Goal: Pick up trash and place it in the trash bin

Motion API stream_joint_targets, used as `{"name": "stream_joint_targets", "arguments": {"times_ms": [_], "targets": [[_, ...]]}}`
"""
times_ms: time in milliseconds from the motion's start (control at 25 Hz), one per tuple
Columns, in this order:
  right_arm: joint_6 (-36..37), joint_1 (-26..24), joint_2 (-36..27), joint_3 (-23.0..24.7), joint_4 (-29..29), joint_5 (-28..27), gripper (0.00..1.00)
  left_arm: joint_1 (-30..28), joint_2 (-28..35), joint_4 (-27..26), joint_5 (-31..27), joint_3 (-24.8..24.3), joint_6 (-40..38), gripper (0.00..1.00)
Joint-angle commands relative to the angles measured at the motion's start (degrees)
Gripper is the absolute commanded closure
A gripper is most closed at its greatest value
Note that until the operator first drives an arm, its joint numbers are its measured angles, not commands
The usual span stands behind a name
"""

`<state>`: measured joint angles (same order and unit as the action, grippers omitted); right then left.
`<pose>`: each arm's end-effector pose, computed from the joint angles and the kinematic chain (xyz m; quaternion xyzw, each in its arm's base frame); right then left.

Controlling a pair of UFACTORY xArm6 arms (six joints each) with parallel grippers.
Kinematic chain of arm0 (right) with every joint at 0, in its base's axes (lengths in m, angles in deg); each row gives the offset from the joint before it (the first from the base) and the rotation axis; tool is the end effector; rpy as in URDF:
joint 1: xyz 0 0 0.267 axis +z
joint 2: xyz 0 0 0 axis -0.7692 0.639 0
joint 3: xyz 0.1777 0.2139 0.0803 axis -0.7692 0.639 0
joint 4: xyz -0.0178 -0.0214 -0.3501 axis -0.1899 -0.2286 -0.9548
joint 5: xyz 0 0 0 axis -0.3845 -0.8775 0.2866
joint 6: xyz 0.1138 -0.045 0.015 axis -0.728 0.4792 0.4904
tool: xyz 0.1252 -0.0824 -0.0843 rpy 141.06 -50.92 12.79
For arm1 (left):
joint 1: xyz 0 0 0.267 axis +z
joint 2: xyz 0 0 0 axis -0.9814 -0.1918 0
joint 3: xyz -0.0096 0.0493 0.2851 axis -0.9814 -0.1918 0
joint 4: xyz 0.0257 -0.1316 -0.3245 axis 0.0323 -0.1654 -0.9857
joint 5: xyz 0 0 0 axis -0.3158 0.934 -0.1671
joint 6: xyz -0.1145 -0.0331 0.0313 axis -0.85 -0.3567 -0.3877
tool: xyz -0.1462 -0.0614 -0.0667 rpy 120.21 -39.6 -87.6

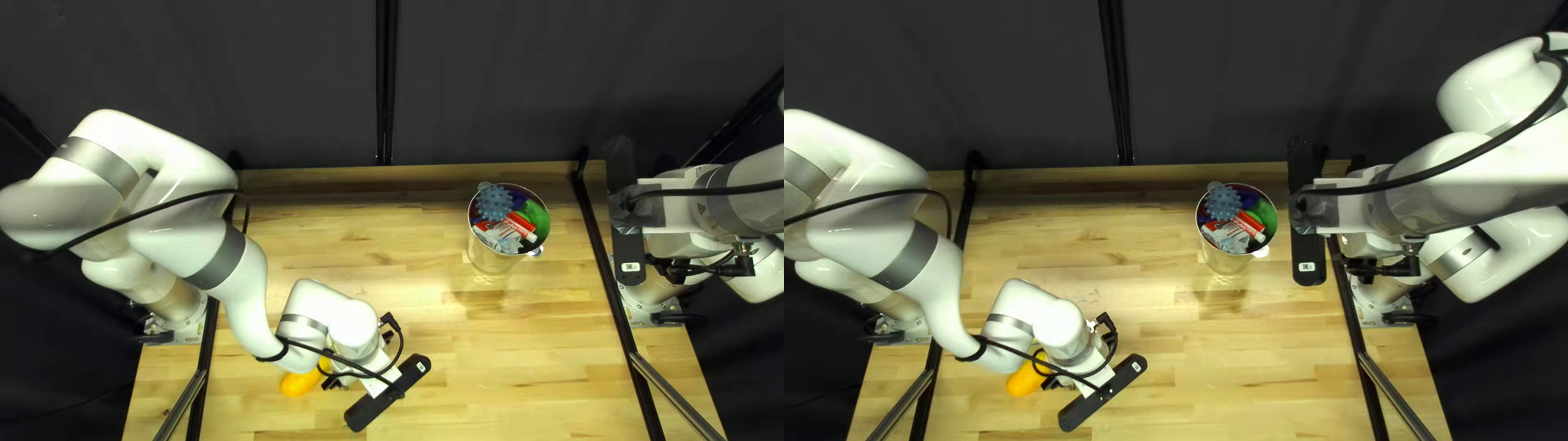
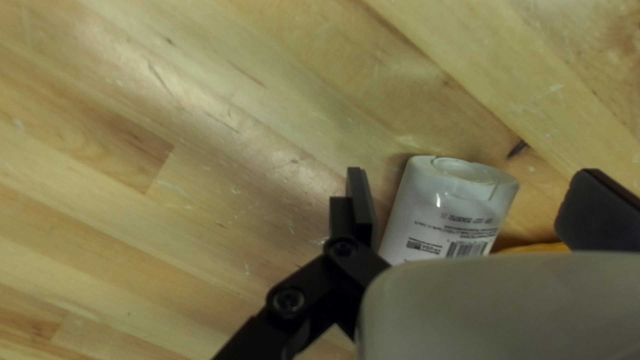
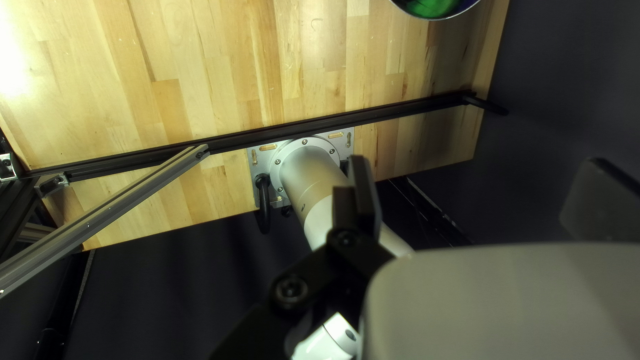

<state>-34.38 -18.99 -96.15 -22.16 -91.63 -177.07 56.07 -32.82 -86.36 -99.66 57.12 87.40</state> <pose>0.2364 0.0488 0.4093 0.9844 -0.0026 -0.0231 0.1742 0.4066 -0.1780 0.0242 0.9048 -0.4255 0.0004 0.0190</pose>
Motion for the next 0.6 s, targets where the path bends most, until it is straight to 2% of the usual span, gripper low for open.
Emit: {"name": "stream_joint_targets", "arguments": {"times_ms": [40, 240, 600], "targets": [[0.00, 0.00, 0.00, 0.00, 0.00, 0.00, 0.00, -0.55, -2.29, 1.89, -1.65, 2.26, -2.62, 0.00], [0.00, 0.00, 0.00, 0.00, 0.00, 0.00, 0.00, 0.04, -0.76, 3.31, -1.07, -0.57, -5.05, 0.00], [0.00, 0.00, 0.00, 0.00, 0.00, 0.00, 0.00, 0.54, -0.93, 3.72, -0.54, -1.11, -6.61, 0.00]]}}
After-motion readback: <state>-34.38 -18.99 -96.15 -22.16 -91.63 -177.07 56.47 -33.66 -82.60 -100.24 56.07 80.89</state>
